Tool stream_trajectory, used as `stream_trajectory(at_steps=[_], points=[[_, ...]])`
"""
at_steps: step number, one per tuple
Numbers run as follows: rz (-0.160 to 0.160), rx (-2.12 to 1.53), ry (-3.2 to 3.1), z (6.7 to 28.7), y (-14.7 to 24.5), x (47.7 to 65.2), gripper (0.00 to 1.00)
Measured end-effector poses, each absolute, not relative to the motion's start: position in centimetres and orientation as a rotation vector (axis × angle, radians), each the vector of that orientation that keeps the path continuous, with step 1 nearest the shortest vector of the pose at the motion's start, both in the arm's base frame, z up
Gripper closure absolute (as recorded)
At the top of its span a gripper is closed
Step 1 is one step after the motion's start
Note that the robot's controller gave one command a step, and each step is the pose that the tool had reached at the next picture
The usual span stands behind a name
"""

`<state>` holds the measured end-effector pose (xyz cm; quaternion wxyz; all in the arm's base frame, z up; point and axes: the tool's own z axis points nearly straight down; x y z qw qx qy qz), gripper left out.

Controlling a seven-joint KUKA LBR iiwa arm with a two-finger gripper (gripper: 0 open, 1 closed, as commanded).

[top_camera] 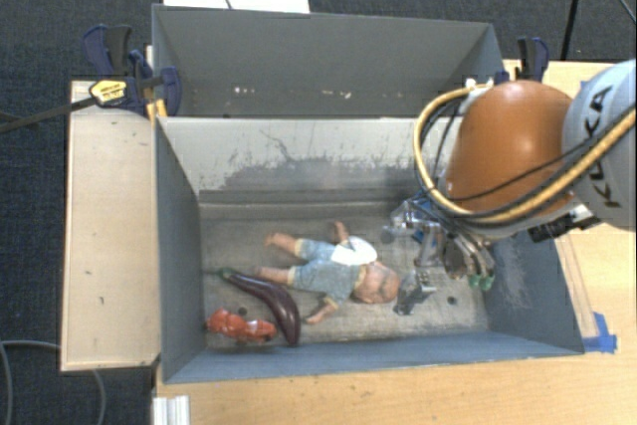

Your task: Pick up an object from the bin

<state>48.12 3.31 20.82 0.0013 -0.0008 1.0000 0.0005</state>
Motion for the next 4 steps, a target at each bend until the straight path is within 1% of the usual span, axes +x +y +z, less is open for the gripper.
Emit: stream_trajectory(at_steps=[1, 2, 3, 4], points=[[0.001, -0.002, 3.139, 20.8, 3.3, 48.1, 0.0], [0.002, 0.004, 3.13, 16.6, 3.5, 49.3, 0.0], [0.001, -0.021, 3.134, 11.3, 4.2, 49.3, 0.0], [0.008, 0.493, 3.073, 8.1, 6.2, 48.5, 1.0]])
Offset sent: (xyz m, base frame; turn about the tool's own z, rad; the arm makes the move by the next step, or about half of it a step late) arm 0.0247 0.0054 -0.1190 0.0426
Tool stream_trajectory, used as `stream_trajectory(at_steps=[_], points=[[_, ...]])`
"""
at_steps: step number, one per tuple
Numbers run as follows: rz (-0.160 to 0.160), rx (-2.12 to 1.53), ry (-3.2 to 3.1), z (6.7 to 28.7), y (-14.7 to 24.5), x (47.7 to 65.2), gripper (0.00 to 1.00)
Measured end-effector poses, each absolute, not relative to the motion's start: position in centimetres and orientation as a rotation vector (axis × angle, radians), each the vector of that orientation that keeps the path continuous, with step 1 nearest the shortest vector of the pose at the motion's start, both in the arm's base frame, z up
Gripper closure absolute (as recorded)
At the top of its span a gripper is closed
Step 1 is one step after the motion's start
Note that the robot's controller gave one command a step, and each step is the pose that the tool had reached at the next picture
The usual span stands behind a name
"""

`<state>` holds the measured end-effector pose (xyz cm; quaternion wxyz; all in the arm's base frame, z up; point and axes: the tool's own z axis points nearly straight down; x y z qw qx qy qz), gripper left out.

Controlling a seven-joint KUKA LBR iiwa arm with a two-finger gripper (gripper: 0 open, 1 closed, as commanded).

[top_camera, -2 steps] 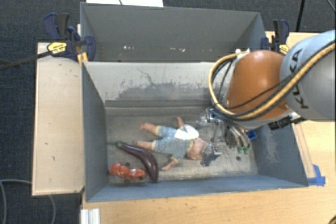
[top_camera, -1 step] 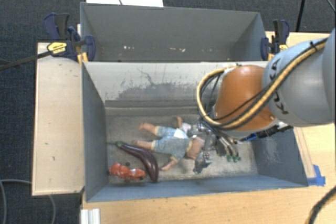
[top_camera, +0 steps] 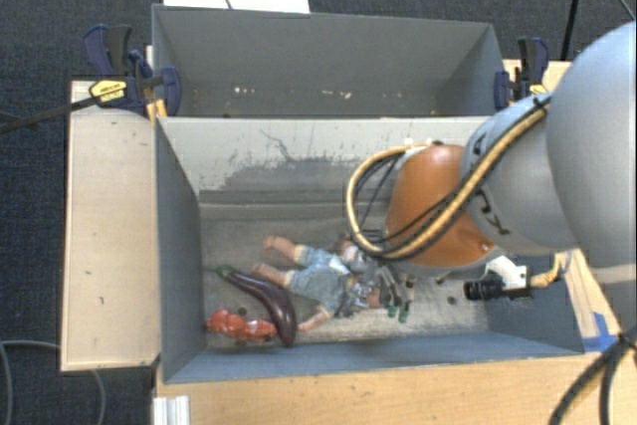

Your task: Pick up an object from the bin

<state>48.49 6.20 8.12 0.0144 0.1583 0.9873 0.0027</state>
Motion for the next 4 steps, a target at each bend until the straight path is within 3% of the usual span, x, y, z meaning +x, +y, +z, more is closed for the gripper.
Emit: stream_trajectory(at_steps=[1, 2, 3, 4], points=[[0.005, 0.493, 3.094, 7.7, 6.3, 47.9, 0.0], [0.008, 0.495, 3.079, 7.9, 6.2, 48.3, 1.0], [0.008, 0.496, 3.079, 7.9, 6.2, 48.3, 1.0], [-0.001, 0.511, 3.1, 19.4, 4.5, 49.3, 1.0]])
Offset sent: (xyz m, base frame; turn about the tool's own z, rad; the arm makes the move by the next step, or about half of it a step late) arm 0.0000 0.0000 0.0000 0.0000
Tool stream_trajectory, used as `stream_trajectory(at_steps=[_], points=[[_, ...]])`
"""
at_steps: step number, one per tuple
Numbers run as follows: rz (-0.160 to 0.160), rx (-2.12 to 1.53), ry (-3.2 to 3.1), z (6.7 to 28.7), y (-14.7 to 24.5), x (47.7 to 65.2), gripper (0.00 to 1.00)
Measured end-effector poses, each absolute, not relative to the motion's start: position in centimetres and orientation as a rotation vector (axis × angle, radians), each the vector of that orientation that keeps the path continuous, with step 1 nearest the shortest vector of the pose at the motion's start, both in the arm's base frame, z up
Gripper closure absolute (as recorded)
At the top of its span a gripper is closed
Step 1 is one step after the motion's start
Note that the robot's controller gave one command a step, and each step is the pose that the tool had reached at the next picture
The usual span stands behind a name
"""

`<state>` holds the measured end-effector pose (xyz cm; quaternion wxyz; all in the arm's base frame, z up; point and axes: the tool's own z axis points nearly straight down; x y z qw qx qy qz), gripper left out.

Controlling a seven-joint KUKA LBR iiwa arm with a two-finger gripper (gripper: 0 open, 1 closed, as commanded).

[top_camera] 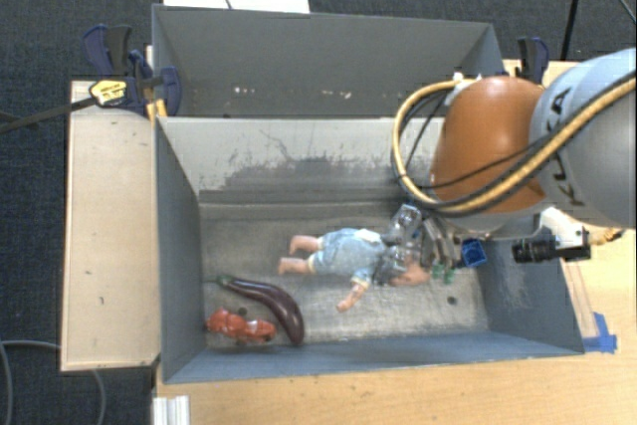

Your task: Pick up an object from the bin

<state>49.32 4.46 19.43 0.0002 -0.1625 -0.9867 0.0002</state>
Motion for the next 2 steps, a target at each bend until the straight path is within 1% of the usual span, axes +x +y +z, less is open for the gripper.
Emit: stream_trajectory(at_steps=[1, 2], points=[[0.001, -0.509, -3.1, 19.4, 4.5, 49.3, 1.0], [0.0, -0.473, -3.106, 22.2, 4.8, 49.9, 1.0]])
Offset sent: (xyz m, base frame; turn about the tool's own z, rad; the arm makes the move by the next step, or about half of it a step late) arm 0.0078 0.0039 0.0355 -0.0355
